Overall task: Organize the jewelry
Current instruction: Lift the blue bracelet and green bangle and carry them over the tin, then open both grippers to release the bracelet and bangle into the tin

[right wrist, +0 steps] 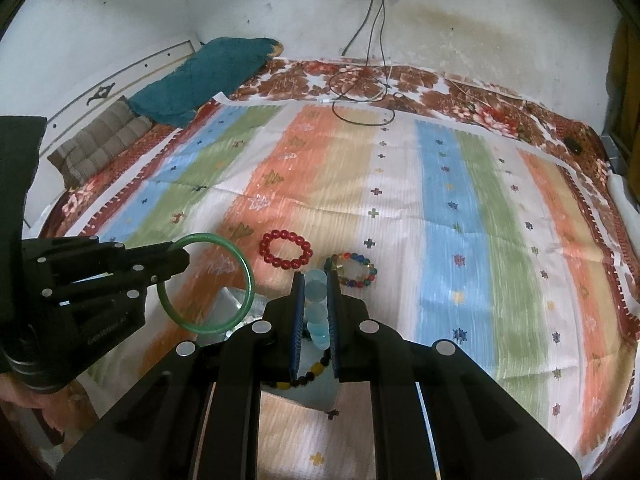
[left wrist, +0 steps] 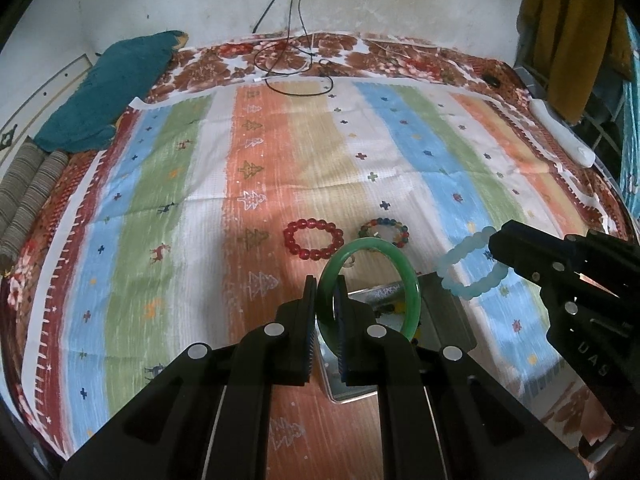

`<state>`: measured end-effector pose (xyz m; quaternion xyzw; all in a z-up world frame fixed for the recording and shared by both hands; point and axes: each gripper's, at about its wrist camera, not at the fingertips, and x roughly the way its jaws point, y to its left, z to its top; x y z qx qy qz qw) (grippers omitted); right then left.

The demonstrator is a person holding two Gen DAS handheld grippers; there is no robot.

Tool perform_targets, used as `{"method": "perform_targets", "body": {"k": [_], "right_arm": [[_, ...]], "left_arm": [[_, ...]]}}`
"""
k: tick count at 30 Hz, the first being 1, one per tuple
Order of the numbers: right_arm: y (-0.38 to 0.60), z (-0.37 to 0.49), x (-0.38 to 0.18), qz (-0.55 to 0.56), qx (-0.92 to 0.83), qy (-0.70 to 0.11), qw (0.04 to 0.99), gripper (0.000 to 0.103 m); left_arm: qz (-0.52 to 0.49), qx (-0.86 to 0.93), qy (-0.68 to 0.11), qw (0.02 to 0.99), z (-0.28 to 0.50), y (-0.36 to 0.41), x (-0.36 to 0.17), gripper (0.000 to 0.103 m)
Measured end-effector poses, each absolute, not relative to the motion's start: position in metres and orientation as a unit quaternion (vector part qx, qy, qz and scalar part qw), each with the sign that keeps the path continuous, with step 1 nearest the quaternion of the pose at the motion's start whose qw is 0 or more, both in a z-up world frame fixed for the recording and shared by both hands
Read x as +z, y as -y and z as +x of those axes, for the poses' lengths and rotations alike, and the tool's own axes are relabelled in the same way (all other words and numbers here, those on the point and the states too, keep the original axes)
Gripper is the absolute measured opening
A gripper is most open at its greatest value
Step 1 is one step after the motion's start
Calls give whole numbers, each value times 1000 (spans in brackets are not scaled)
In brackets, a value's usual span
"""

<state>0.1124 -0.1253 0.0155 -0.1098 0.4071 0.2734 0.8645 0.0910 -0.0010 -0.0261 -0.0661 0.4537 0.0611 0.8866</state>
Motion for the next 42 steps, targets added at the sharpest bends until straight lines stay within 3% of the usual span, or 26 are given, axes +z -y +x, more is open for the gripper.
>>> {"method": "perform_targets", "body": {"k": [17, 18, 19, 20, 27, 42], "right_arm": [[129, 100, 13, -103, 283, -414, 859, 12], [131, 104, 13, -98, 278, -417, 860, 14], [134, 106, 12, -94, 270, -419, 862, 18], [135, 108, 13, -92, 265, -419, 863, 27], [145, 119, 7, -83, 236, -437, 864, 36], [142, 137, -4, -92, 225, -463, 852, 48]], "left_arm": [[-71, 48, -458, 885, 79, 9, -24, 11], [-78, 49, -464, 881, 80, 8, -26, 15], [-78, 52, -465, 880, 80, 8, -27, 27], [-75, 59, -465, 880, 81, 7, -28, 30], [-93, 89, -467, 875, 80, -9, -28, 30], [-102, 92, -478, 868, 96, -15, -35, 45]]}}
